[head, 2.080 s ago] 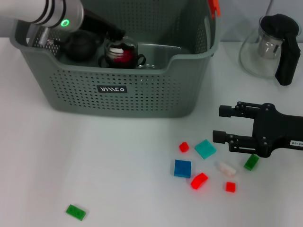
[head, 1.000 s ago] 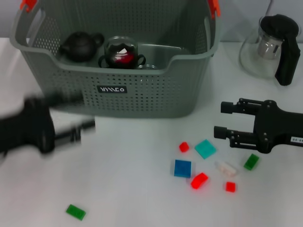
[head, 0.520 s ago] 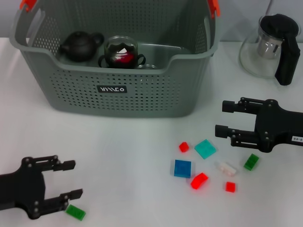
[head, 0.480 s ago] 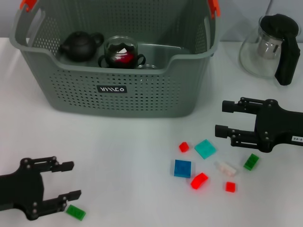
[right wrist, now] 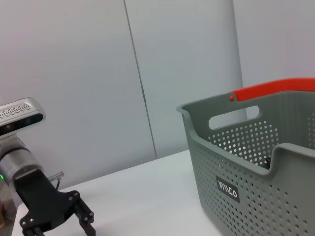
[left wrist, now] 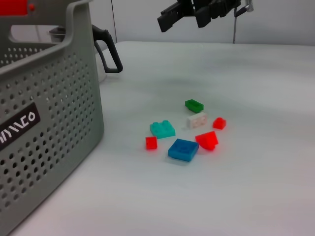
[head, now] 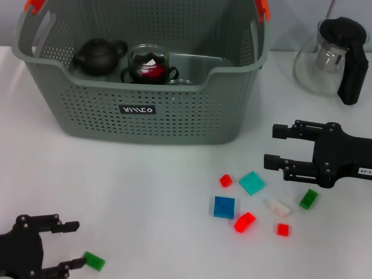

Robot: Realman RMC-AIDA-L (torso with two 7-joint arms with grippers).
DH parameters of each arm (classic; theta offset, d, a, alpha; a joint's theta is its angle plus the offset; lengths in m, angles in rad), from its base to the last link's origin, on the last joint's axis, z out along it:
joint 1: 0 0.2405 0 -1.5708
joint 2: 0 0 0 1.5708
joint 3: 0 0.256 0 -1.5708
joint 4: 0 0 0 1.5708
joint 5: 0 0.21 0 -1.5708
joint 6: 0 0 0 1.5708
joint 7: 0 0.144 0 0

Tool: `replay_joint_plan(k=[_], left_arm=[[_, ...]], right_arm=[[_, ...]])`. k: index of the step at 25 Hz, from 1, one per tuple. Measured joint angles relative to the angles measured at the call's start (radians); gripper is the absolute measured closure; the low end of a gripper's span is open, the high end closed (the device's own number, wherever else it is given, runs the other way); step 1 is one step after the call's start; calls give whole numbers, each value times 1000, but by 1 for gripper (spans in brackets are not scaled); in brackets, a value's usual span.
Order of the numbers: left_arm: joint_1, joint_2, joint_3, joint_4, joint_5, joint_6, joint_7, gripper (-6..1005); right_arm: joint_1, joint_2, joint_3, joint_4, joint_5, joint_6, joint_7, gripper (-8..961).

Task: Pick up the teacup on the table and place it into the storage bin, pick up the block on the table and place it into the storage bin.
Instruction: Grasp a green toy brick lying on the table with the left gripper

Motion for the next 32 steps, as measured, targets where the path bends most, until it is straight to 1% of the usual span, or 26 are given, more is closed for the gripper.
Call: replay_joint_plan(k=[7, 14, 24, 32], left_arm=[[-7, 0, 11, -39, 22, -55, 8, 392], [-17, 0, 9, -86, 44, -142, 7, 392], [-14, 0, 10, -92, 67, -166, 12, 392], [-9, 0, -11, -121, 52, -195, 118, 392]], right_arm=[[0, 0, 0, -3, 3, -2, 0, 213], [-1, 0, 0, -5, 1, -4, 0, 212], [-3, 0, 0, -2, 1, -5, 0, 212], [-4, 0, 0, -2, 1, -5, 0, 212]])
